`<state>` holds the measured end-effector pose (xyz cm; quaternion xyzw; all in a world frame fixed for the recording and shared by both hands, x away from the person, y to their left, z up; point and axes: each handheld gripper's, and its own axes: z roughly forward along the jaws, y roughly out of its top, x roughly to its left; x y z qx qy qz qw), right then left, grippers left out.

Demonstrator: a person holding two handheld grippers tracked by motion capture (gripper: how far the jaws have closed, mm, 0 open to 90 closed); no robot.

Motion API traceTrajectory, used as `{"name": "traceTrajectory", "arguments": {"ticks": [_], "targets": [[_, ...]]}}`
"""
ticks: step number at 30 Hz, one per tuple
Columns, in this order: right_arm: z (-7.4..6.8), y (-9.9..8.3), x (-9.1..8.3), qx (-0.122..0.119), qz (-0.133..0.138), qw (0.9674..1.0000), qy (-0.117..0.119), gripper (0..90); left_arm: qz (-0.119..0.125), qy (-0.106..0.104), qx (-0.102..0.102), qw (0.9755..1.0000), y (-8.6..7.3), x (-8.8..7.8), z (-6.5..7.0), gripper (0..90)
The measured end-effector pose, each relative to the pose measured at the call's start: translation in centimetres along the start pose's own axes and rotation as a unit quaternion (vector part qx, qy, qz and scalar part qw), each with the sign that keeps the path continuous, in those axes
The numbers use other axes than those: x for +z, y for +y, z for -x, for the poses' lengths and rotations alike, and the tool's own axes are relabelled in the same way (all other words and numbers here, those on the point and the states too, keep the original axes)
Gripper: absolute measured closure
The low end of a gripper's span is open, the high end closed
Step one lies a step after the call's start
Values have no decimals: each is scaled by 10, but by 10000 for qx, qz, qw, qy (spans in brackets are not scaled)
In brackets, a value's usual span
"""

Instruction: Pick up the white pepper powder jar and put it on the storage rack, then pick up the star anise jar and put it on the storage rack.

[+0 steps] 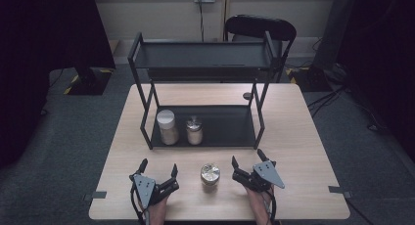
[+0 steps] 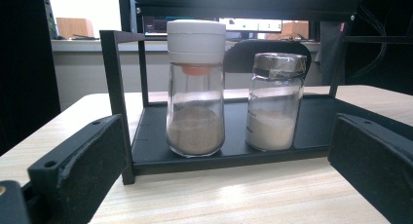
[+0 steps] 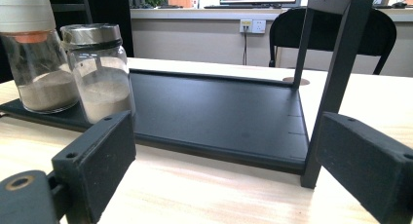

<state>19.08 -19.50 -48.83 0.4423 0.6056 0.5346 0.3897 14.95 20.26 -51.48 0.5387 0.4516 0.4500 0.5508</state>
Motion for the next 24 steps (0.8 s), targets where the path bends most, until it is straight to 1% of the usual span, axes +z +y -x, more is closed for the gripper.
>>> {"name": "traceTrajectory", "arguments": {"ticks": [9, 20, 22, 24], "targets": [[-1, -4, -2, -23, 87, 10000, -8, 64, 3, 2, 1, 10000, 0, 0, 0, 1], [1, -6, -3, 66, 163, 9998, 8, 62, -4, -10, -11, 10000, 0, 0, 0, 1], [0, -7, -4, 39, 184, 9998, 10, 60, 1, -13, -13, 10000, 0, 0, -1, 1], [-2, -7, -3, 14, 175, 9998, -37, 57, -1, -15, -13, 10000, 0, 0, -1, 1]]}}
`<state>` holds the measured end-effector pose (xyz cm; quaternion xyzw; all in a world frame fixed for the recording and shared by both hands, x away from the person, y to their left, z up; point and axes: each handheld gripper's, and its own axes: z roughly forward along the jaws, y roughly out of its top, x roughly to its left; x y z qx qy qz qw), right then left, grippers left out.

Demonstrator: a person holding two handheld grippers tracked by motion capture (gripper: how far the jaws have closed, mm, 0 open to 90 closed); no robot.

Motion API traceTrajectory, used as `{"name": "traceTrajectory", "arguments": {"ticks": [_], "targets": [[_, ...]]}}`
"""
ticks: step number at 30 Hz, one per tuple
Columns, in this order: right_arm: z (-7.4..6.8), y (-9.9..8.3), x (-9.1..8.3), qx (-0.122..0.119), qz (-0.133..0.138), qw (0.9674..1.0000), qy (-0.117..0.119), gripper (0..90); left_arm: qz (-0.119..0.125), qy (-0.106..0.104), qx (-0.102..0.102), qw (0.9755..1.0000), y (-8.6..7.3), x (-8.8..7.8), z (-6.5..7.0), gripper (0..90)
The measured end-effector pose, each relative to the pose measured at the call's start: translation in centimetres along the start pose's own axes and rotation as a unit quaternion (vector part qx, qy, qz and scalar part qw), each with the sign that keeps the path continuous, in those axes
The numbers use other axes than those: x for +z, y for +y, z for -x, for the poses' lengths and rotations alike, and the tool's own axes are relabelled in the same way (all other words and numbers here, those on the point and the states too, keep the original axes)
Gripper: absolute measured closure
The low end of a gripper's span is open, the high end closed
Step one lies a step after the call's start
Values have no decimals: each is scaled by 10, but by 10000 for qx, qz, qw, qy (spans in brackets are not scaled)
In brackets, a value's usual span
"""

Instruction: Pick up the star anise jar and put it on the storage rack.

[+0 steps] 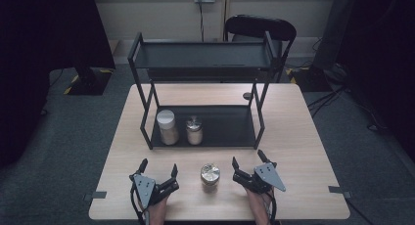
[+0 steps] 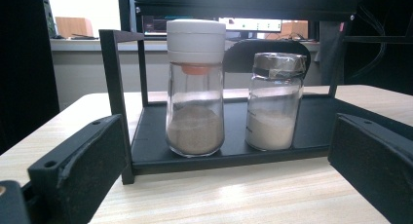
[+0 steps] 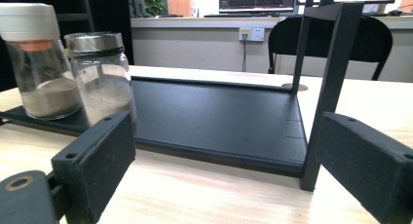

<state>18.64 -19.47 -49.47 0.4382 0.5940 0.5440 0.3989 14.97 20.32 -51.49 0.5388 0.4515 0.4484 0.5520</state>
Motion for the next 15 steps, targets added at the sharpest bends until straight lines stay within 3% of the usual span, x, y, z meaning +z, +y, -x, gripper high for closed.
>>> {"name": "traceTrajectory", "arguments": {"ticks": [6, 9, 15], "targets": [[-1, 1, 0, 28, -18, 10000, -46, 55, -11, -6, -5, 10000, 0, 0, 0, 1], [4, 7, 2, 113, -157, 9998, 38, 54, -20, -7, -5, 10000, 1, 0, -1, 1], [3, 19, -10, 26, 120, 9999, 107, 37, -10, -1, -3, 10000, 0, 0, 0, 1]]}}
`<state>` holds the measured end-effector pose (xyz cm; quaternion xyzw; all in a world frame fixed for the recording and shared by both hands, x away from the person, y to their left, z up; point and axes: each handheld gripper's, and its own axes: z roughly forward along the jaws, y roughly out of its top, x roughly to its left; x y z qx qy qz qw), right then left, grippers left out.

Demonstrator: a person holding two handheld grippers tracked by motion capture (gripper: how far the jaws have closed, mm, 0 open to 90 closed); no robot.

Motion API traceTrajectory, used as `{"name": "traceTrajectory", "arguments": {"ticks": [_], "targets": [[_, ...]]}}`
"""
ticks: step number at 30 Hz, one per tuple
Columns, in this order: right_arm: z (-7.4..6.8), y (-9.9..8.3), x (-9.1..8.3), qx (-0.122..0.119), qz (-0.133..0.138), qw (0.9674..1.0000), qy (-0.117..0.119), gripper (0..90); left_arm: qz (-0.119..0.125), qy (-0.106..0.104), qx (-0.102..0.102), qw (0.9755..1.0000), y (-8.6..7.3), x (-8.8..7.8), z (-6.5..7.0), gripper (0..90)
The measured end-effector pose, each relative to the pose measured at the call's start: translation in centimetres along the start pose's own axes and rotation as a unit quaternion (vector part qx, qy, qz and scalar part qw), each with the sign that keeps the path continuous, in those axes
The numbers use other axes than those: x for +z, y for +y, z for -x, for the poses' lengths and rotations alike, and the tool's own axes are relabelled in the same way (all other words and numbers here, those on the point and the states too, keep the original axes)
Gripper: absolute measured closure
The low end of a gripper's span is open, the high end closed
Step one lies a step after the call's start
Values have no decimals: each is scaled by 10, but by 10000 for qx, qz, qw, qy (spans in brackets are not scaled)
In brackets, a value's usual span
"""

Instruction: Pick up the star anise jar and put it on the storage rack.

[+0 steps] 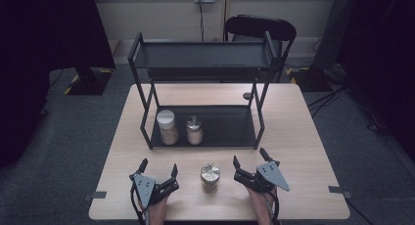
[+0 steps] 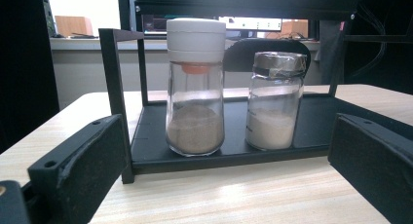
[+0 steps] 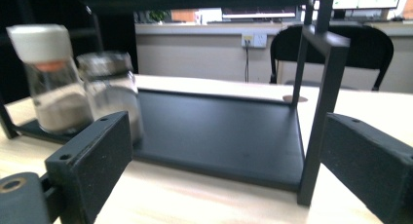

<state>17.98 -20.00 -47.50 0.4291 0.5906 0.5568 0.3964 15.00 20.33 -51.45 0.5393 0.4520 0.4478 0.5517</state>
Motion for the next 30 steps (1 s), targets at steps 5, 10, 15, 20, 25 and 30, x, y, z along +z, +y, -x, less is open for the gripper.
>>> {"name": "traceTrajectory", "arguments": {"ticks": [5, 10, 15, 20, 25, 30], "targets": [[-2, 5, -6, -85, 91, 9999, 87, 31, -11, -7, -1, 10000, 0, 0, 0, 1], [-2, 9, -10, -65, 103, 9997, 228, 24, -14, -6, -2, 10000, 1, 0, 0, 1], [-4, 18, -18, -111, 137, 9994, 298, 24, -11, -4, -3, 10000, 0, 0, 0, 1], [-7, 25, -25, -169, 216, 9988, 400, 26, -4, -2, 0, 10000, 0, 0, 0, 1], [-2, 26, -27, -67, 353, 9968, 708, 20, 8, -16, 5, 10000, 0, 0, 0, 1], [-2, 33, -26, -40, 210, 9954, 934, 0, 6, -5, 7, 10000, 0, 0, 0, 1]]}}
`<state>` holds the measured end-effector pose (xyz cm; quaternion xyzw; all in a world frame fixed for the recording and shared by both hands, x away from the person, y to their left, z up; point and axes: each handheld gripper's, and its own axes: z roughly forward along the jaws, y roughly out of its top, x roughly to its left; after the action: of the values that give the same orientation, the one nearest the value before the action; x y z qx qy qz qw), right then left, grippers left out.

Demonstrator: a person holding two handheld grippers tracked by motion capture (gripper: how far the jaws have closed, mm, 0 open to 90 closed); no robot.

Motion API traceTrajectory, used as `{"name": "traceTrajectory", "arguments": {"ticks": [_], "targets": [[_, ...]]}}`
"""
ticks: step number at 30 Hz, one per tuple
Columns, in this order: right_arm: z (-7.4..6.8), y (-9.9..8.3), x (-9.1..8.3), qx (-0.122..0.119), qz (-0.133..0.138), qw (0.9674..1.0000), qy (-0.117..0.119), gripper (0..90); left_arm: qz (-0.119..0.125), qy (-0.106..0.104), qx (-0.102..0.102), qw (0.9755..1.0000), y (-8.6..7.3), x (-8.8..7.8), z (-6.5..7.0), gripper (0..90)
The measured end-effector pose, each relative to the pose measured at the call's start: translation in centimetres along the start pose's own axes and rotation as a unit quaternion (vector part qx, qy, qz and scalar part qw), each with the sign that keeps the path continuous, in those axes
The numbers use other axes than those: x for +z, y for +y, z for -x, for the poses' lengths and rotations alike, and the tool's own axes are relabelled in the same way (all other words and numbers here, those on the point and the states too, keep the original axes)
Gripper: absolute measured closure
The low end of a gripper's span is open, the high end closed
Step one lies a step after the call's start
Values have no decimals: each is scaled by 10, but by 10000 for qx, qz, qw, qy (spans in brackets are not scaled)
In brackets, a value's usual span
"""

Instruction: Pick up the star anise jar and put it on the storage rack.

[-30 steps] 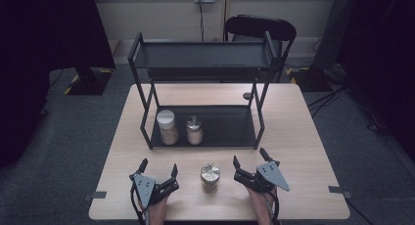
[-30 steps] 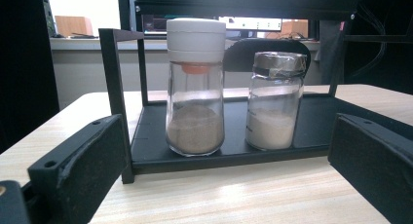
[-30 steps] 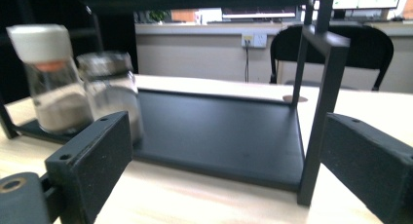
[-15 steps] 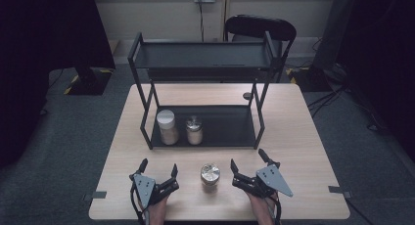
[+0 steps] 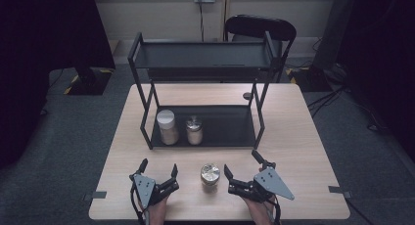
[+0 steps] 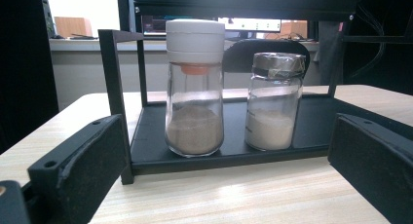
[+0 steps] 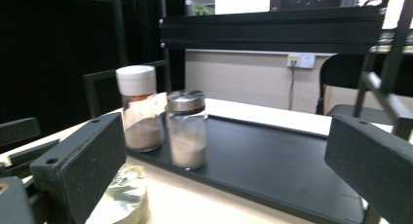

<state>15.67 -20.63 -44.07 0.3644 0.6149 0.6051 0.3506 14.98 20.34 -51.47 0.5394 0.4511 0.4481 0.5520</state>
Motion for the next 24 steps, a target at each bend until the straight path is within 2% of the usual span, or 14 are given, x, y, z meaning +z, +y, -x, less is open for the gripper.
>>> {"name": "traceTrajectory", "arguments": {"ticks": [10, 13, 19, 24], "targets": [[-11, 9, 3, -169, -74, 9993, 334, 10, 5, 5, 9, 10000, 0, 0, 0, 1], [-13, 12, 5, -4, -118, 9988, 469, 29, 1, 7, 9, 10000, 0, 0, 0, 1], [-21, 17, 10, -122, -161, 9978, 633, 64, 4, 2, 2, 10000, 0, 0, 0, 1], [-24, 16, 14, -103, -316, 9970, 696, 95, 2, -3, -3, 10000, 0, 0, 0, 2]]}}
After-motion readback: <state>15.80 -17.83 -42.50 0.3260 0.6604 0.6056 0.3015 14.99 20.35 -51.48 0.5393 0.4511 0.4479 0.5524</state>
